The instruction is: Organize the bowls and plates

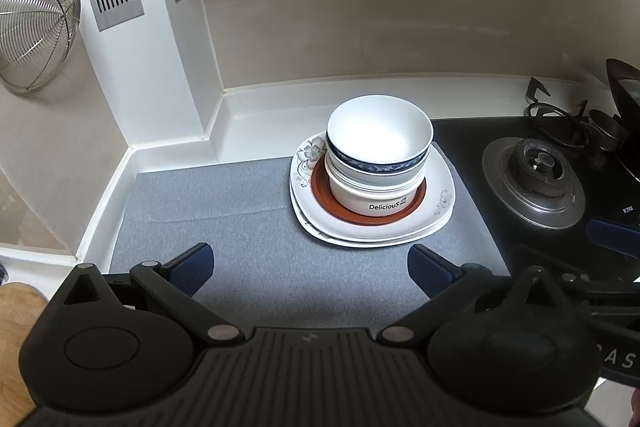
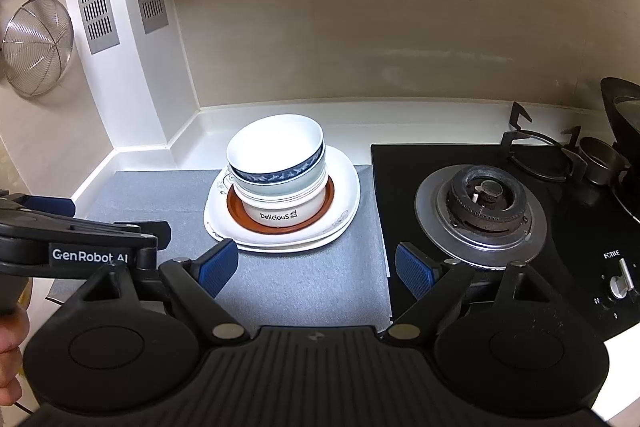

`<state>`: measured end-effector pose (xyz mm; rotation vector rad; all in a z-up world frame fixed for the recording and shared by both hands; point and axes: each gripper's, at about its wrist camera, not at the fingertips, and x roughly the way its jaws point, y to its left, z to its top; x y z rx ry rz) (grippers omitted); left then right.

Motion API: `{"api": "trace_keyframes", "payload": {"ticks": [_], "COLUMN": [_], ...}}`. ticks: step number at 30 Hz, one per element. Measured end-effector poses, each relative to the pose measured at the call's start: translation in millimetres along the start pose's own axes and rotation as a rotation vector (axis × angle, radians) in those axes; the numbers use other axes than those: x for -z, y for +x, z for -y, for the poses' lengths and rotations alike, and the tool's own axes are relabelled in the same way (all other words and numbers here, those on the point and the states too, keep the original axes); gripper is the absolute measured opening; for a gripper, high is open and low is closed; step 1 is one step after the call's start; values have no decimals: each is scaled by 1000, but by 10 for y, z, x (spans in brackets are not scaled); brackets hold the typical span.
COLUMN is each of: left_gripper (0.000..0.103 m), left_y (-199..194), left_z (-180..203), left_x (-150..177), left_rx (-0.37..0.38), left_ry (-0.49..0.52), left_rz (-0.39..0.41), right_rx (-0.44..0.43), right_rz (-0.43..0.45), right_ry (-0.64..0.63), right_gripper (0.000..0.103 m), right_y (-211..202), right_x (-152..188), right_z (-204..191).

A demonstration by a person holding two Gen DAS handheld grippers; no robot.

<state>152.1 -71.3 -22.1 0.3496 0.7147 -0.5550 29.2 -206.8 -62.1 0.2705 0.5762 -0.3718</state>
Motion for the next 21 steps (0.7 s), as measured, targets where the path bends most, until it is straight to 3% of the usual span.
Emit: {"api": "trace_keyframes", "payload": {"ticks": [21], "left_gripper": [103], "left_y": [23], "left_z": [9], "left_x": [4], "left_rx": [1], "left_ry": [-1], "left_rz": [-6], "right_rx": [3], "right_rz": [-6], "right_ry": [4], "right_gripper": [87], "right_y": [20], "right_x": [4], "right_z": [19]}}
